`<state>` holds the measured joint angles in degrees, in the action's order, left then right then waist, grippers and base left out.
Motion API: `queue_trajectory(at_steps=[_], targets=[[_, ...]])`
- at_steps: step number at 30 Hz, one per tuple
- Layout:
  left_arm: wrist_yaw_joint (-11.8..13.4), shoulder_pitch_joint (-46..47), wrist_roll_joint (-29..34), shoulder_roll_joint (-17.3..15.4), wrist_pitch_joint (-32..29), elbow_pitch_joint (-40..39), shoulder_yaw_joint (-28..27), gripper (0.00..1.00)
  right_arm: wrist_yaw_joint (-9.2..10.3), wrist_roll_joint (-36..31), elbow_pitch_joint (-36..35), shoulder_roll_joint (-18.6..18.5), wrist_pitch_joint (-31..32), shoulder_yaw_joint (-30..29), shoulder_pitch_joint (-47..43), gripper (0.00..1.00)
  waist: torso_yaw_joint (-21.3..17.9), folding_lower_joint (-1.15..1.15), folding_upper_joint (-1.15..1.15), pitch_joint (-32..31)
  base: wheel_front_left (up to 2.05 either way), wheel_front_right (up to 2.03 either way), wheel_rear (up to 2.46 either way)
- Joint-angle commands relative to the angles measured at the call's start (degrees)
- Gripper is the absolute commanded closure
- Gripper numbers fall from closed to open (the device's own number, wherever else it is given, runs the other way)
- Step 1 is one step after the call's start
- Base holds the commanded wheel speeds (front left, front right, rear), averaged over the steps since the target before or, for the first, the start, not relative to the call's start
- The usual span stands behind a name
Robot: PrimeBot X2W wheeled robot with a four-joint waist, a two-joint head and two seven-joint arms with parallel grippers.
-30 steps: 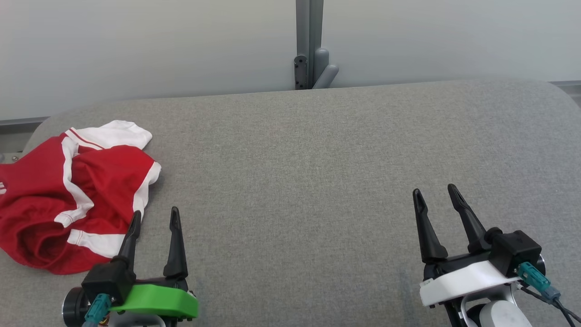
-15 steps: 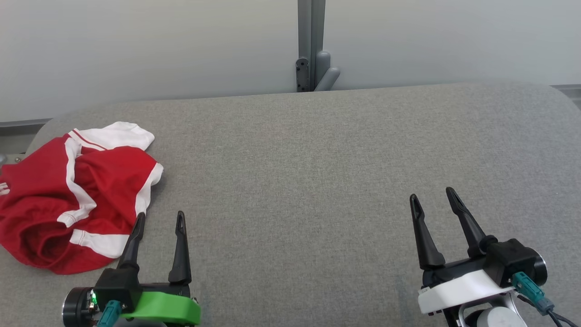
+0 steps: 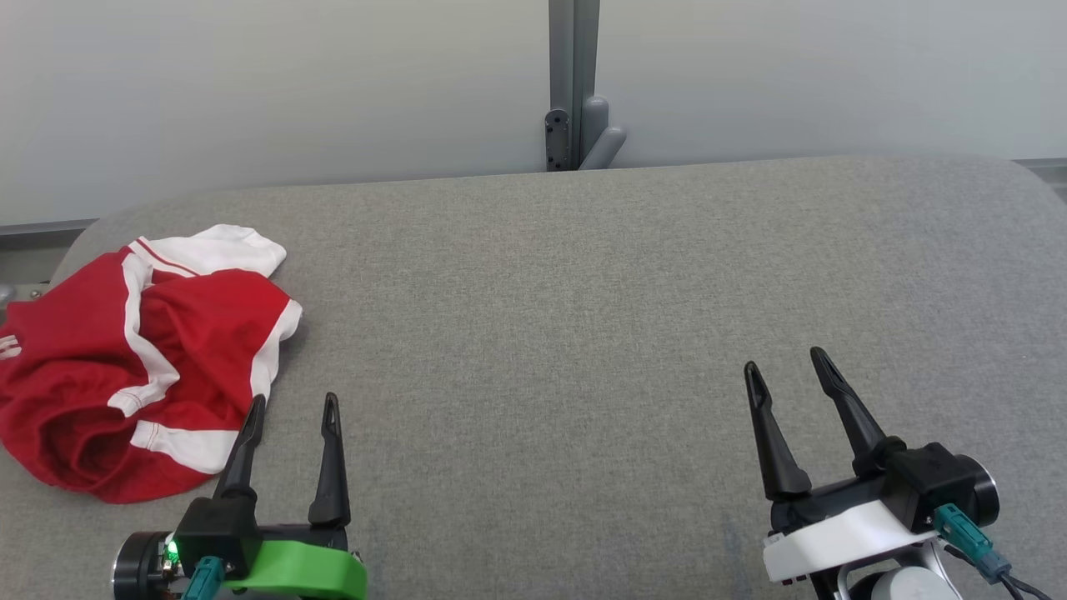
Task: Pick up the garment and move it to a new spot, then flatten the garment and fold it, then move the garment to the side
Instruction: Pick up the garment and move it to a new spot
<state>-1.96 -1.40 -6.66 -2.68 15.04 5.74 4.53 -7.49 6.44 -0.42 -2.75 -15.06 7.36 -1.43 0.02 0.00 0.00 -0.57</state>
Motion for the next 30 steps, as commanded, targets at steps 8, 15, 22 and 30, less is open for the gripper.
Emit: queue_trajectory(at_steps=[8,15,22,30], targets=[[0.75,-0.16,-0.43,-0.38,0.17,-0.03,0.02,0.0,0.0,-0.17,-0.09,-0.22,-0.2,0.18,-1.05,0.0,1.84,0.0,0.0,0.17,0.0,0.0,0.0],[1.45,-0.62,-0.98,-0.38,0.17,-0.1,0.01,0.0,0.0,-0.5,0.05,-0.22,-0.19,0.55,-1.57,0.0,7.37,0.0,0.0,0.28,0.0,0.0,0.0],[1.88,-1.65,-0.85,-0.36,0.17,-0.27,-0.69,0.0,0.0,-0.14,0.31,-0.23,-0.19,1.1,-1.59,0.0,13.44,0.0,0.0,0.0,0.0,0.0,0.0],[2.49,-2.31,-1.2,-0.35,0.18,-0.55,-1.13,0.0,0.0,-0.58,0.41,-0.23,-0.2,1.03,-2.2,0.0,18.93,0.0,0.0,-0.21,0.0,0.0,0.0]])
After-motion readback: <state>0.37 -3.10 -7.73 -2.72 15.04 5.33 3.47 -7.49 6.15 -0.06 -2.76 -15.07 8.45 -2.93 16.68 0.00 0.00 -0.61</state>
